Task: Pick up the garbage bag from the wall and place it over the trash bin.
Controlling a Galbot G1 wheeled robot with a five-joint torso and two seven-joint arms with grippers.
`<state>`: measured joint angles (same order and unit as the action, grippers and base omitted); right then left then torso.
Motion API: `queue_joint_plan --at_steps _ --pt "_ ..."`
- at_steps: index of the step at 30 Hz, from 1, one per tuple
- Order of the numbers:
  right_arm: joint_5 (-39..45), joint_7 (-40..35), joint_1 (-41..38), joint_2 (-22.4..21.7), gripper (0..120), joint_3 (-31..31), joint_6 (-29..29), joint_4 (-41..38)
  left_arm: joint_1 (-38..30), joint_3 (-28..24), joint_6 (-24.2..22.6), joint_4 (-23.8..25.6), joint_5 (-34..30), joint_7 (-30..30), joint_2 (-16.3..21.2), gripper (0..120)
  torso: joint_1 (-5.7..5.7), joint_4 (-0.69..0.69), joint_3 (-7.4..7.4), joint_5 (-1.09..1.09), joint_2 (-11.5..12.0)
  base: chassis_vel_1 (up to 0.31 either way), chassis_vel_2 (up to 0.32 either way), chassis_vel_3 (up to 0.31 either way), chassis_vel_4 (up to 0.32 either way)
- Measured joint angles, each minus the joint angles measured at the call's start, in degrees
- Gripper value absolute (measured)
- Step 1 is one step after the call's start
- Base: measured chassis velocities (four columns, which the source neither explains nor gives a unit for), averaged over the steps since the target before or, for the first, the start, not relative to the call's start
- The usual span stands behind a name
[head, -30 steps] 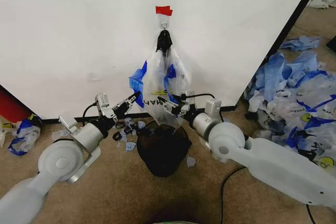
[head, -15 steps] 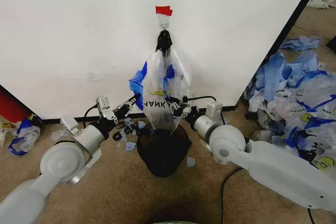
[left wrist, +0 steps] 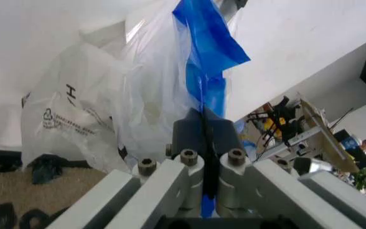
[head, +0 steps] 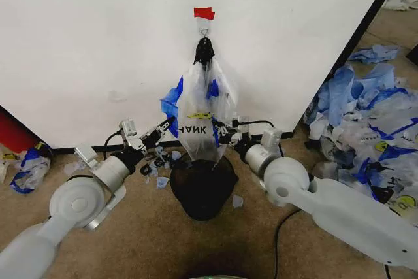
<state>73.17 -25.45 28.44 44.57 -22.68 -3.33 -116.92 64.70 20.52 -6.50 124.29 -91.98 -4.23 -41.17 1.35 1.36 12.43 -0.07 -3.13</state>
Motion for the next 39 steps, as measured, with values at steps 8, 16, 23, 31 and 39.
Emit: queue_joint_plan --at_steps 8,16,23,31,39 --pt "2.32 5.49 5.70 -2.25 0 6.21 3.84 -3.61 -0.23 0.08 0.01 0.26 -0.04 -0.08 -0.25 0 0.00 0.00 0.00 0.00 0.00 0.000 0.000 0.000 0.000" --pt "4.39 13.42 13.21 -5.21 0 13.95 7.94 -5.96 0.30 0.82 0.02 1.42 -0.07 -0.31 -0.35 0 0.00 0.00 0.00 0.01 0.00 0.000 0.000 0.000 0.000" --pt "6.30 18.36 21.54 -6.60 0 21.17 10.59 -8.07 0.55 1.01 0.04 2.19 -0.08 -0.37 -0.54 0 0.00 -0.02 0.00 0.00 0.00 0.000 0.000 0.000 0.000" --pt "9.38 23.16 27.92 -8.05 0 27.50 13.70 -9.87 1.18 1.55 0.12 3.33 -0.08 -0.38 -0.49 0 0.00 -0.01 0.00 0.00 0.00 0.000 0.000 0.000 0.000" --pt "11.89 24.89 29.32 -8.60 0 29.51 15.37 -11.14 4.89 4.59 0.29 6.12 0.40 -0.42 -0.50 0 0.00 -0.01 0.00 0.00 0.00 0.000 0.000 0.000 0.000"
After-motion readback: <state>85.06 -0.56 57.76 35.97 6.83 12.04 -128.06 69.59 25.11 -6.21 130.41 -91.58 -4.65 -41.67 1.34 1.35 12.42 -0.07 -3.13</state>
